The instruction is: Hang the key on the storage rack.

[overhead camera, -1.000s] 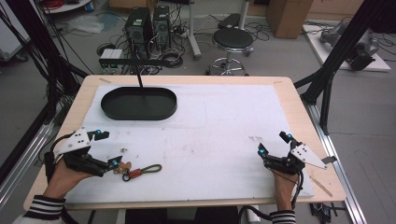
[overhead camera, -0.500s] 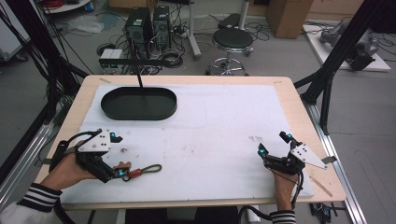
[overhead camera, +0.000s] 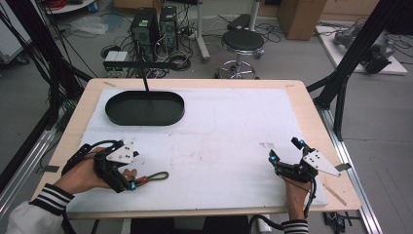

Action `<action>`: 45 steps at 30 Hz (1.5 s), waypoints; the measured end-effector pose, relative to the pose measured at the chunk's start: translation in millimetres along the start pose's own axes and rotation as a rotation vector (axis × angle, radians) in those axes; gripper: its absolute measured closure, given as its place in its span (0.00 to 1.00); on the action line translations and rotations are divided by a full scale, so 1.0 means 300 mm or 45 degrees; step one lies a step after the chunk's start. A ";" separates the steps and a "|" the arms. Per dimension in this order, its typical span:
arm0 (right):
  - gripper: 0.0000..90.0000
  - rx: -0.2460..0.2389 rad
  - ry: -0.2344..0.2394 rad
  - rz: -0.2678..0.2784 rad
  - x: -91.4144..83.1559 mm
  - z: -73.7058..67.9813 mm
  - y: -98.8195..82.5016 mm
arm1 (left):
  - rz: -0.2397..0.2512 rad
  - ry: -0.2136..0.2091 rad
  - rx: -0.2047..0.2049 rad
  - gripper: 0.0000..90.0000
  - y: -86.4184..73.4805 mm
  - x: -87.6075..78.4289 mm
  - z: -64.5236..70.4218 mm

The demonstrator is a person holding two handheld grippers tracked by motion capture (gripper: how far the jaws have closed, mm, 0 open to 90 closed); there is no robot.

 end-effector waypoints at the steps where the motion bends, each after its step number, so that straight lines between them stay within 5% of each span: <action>1: 0.03 -0.004 0.000 0.001 0.000 0.001 0.000 | 0.000 0.000 0.000 0.12 0.000 0.000 0.000; 19: 0.03 0.002 -0.003 -0.005 0.000 0.001 -0.001 | -0.234 -0.059 0.033 0.23 -0.036 0.079 0.019; 45: 0.03 0.000 -0.004 -0.002 0.001 0.003 0.000 | -0.375 -0.126 0.018 0.57 -0.055 0.110 0.037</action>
Point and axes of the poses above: each handheld gripper's, and its own axes: x roughly forward along the jaws, y roughly out of its top, z roughly to its right, the point moved 8 cm from there along x, roughly forward along the jaws, and after that the axes turned 4 degrees about x, right-handed, at the moved point
